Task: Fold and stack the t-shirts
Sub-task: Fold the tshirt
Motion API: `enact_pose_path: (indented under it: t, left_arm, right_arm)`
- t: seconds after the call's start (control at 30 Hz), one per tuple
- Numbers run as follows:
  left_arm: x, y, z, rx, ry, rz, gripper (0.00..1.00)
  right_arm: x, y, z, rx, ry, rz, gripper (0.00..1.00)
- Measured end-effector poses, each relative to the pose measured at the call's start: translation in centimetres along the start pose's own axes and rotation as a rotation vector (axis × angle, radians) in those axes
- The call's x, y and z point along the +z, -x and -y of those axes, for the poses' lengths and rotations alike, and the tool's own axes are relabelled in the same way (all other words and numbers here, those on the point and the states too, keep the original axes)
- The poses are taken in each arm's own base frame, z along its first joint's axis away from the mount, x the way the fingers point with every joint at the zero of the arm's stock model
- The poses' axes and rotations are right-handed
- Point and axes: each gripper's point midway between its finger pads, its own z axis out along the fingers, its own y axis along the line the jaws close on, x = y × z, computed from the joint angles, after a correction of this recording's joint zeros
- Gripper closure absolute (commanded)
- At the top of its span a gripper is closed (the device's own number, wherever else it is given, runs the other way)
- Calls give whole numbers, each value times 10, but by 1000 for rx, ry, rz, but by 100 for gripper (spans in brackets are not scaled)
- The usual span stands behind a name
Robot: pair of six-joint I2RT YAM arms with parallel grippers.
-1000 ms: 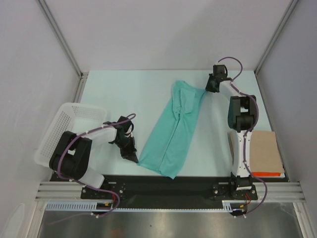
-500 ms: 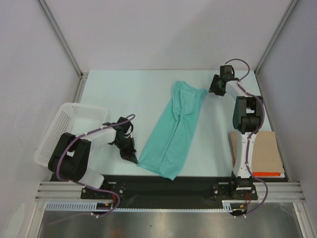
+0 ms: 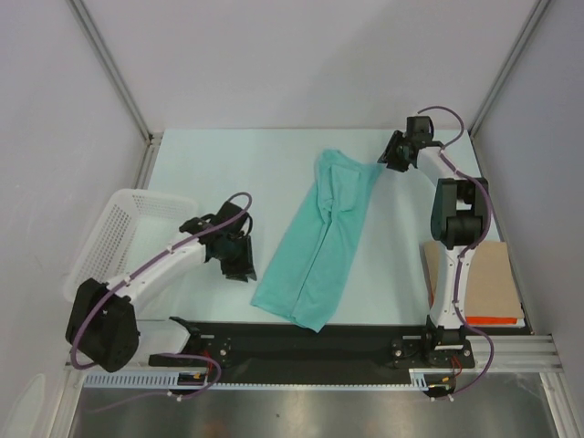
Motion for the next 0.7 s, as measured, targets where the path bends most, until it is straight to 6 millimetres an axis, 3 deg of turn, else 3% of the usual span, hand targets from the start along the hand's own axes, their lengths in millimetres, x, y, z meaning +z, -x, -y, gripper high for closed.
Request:
enact_pose_path:
  t: [0.1,0.2,0.23,0.27,0.37,0.53,0.7]
  left_arm:
    - [-15,1,38,121,-71,41,82]
    - [-20,-17,84,287,-129,19,84]
    - [-20,-24,102,346,-152,9,77]
    - [-18,-32,119,400,-171,-1,61]
    - [-10,-58,159,540,-204,-27,52]
    - [13,-112,191,745,-145,-64,57]
    - [37,-142,190,862,-35,-78,57]
  right_arm:
    - [2,12,-5,-2,14,23,57]
    - [5,16,-7,-3,22,29,59]
    - [7,16,-7,-5,23,27,59]
    - [8,15,-6,-5,23,25,59]
    - [16,12,-5,-15,30,11,59]
    - [25,0,2,-19,20,-29,59]
    - [24,1,1,-19,40,-34,57]
